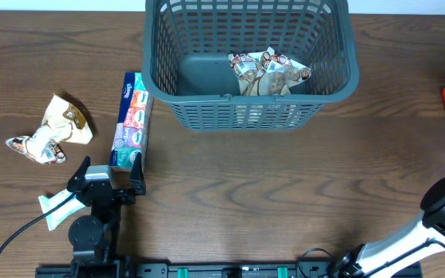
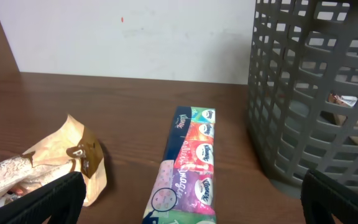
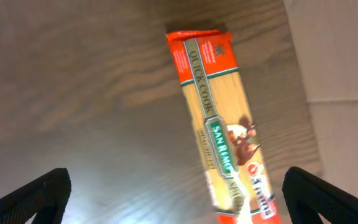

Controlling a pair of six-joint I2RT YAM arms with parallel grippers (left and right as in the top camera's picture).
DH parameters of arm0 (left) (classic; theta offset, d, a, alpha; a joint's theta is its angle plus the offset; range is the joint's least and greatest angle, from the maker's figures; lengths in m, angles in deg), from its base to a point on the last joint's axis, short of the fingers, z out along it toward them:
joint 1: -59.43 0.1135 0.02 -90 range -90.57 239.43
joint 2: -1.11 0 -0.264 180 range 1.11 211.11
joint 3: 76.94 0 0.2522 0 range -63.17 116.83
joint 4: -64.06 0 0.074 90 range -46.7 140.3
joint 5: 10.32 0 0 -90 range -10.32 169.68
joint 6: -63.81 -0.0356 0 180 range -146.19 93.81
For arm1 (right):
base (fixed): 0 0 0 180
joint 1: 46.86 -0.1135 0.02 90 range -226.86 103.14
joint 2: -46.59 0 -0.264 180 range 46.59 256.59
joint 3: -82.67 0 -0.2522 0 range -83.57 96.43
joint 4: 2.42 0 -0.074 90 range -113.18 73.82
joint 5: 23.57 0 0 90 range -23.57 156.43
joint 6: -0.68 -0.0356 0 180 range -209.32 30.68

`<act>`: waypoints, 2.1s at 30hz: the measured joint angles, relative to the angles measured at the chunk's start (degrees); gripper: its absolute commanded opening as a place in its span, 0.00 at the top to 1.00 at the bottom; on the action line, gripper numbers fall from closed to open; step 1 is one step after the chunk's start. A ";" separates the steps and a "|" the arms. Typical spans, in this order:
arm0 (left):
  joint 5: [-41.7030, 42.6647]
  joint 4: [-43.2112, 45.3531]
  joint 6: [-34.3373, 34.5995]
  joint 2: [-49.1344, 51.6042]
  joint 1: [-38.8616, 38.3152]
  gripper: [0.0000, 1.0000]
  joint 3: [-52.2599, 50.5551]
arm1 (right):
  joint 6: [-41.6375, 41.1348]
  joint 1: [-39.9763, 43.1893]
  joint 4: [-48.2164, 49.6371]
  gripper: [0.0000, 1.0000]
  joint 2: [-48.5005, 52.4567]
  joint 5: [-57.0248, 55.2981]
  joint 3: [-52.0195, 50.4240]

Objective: Pack container
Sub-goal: 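Move the right gripper back toward the spaghetti package at right edge, then grasp the red-and-green spaghetti package with the right gripper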

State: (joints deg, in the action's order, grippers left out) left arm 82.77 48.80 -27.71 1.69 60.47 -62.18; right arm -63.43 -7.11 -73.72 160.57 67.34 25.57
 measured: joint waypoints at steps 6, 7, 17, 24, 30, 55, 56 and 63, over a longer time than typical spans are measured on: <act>0.00 0.00 0.00 0.00 0.00 0.01 0.00 | 7.04 3.72 4.76 0.01 2.84 -0.94 -3.69; 0.00 0.00 0.00 0.00 0.00 0.01 0.00 | 7.98 4.42 5.11 0.01 3.56 -1.27 -3.89; 0.00 0.00 0.00 0.00 0.00 0.01 0.00 | 15.82 11.10 7.30 0.01 9.01 -4.15 -4.74; 0.00 0.00 0.00 0.00 0.00 0.01 0.00 | 18.38 14.51 7.89 0.01 9.51 0.33 -4.74; -0.02 0.00 0.00 0.00 0.00 0.01 0.00 | 19.45 15.47 7.89 0.01 13.38 5.60 -4.74; 0.00 0.00 0.00 0.00 0.00 0.01 0.00 | 20.00 14.93 8.26 0.01 19.39 9.20 -4.74; 0.00 0.00 0.00 0.00 0.00 0.01 0.00 | 20.00 14.93 8.26 0.01 19.39 9.27 -4.74; 0.00 0.00 0.00 0.00 0.00 0.01 0.00 | 19.71 15.23 8.48 0.98 19.47 10.29 -4.74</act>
State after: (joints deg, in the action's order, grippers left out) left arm 82.77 48.80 -27.71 1.69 60.47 -62.18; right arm -43.71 8.12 -65.24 180.04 77.63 20.83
